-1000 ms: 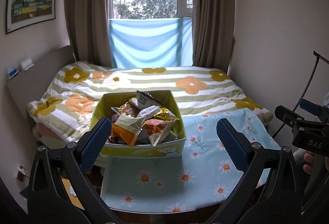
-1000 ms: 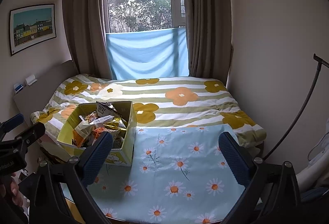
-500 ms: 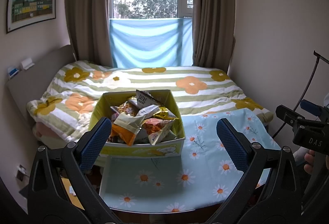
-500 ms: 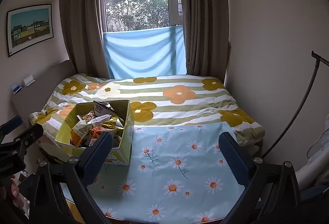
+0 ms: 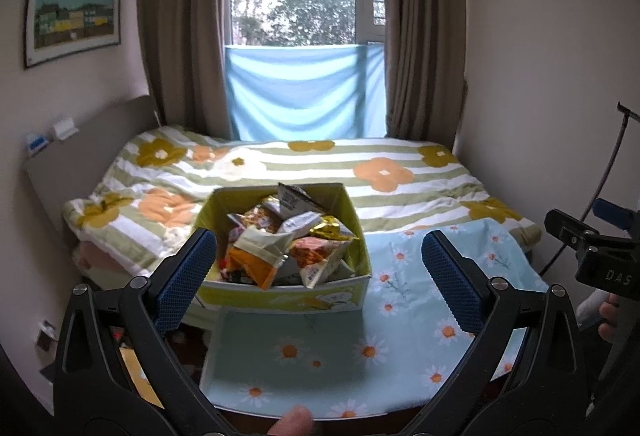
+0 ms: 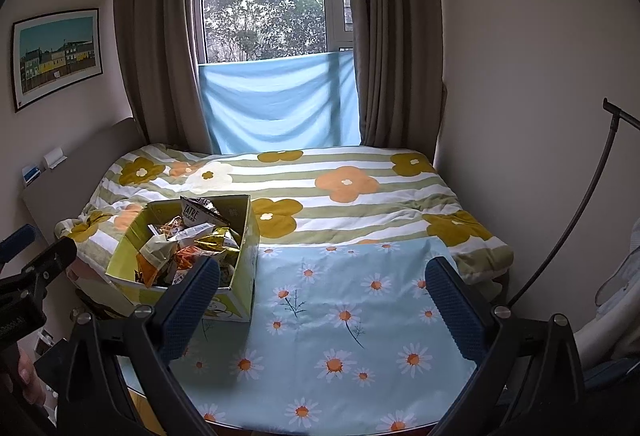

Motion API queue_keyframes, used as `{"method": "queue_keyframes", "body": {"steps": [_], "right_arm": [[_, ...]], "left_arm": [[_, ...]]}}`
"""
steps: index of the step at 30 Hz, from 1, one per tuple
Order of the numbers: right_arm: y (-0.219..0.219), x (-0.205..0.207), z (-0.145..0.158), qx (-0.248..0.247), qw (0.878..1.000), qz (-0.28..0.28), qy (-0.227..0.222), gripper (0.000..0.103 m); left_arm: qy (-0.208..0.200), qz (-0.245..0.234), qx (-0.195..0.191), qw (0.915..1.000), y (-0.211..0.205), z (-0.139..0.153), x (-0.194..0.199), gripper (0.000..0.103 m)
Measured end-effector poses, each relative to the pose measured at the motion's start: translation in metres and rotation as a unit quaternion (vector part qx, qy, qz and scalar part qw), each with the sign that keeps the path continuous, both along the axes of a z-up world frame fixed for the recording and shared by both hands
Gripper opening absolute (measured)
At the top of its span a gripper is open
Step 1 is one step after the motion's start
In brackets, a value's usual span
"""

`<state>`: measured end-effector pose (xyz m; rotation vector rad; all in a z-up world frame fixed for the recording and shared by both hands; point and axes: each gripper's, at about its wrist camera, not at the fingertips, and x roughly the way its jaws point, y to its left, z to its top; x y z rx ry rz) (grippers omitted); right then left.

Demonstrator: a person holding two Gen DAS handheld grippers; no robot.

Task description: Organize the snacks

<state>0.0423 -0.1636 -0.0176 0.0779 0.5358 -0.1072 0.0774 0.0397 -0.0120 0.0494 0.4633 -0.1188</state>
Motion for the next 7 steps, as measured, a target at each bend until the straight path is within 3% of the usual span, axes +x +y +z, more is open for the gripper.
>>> {"method": "queue_keyframes", "body": {"steps": [7], "right_arm": [[-0.0002,0.0004,-0.0002,-0.001,1.000,0.000,0.001,0.102]], "left_arm": [[-0.010,0.007,0.012,0.9999,-0.0005,0.0005,0.0001,0.102]]}}
